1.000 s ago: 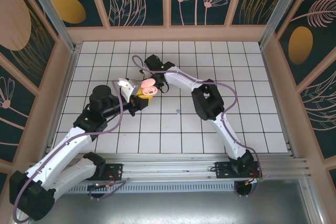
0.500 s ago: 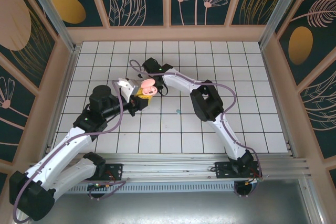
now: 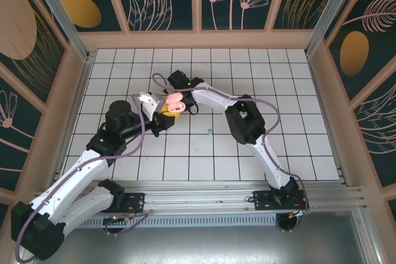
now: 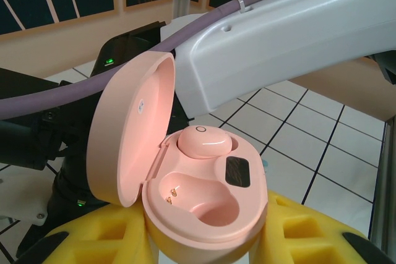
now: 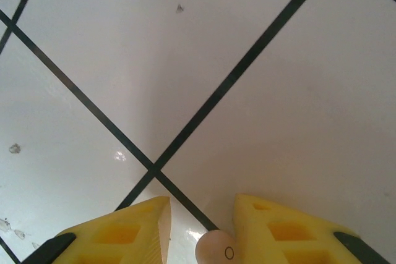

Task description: Insert the wireless bluetooth earbuds into the charging case

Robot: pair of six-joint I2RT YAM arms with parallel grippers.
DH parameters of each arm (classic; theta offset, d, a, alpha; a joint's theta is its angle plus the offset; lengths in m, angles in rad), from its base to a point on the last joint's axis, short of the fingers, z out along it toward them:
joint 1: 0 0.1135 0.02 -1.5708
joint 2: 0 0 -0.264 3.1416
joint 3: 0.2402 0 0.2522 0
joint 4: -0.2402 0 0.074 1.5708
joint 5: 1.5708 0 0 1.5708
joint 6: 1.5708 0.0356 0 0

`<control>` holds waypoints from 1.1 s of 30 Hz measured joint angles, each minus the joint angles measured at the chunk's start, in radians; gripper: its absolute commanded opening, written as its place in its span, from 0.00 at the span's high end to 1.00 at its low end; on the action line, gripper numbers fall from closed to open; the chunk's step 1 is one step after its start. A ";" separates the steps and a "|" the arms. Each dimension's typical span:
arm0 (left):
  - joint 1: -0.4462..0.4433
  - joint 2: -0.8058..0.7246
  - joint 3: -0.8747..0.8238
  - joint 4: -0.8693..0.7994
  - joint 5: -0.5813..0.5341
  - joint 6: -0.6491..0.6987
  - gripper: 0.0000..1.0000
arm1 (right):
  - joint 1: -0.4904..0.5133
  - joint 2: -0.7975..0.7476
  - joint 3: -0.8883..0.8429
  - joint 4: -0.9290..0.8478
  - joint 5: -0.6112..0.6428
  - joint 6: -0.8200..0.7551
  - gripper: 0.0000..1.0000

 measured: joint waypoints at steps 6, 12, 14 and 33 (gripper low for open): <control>0.000 0.000 0.000 0.000 0.000 -0.003 0.83 | 0.003 -0.015 -0.020 -0.008 0.021 0.000 0.66; 0.000 0.000 0.000 0.000 0.000 -0.003 0.83 | 0.005 -0.028 -0.036 -0.019 0.032 0.000 0.65; 0.000 0.000 0.000 0.000 0.000 -0.003 0.83 | 0.005 -0.030 -0.037 -0.021 0.034 0.000 0.66; 0.000 0.002 0.000 0.000 -0.001 -0.003 0.83 | -0.014 -0.104 -0.154 -0.007 0.051 0.042 0.85</control>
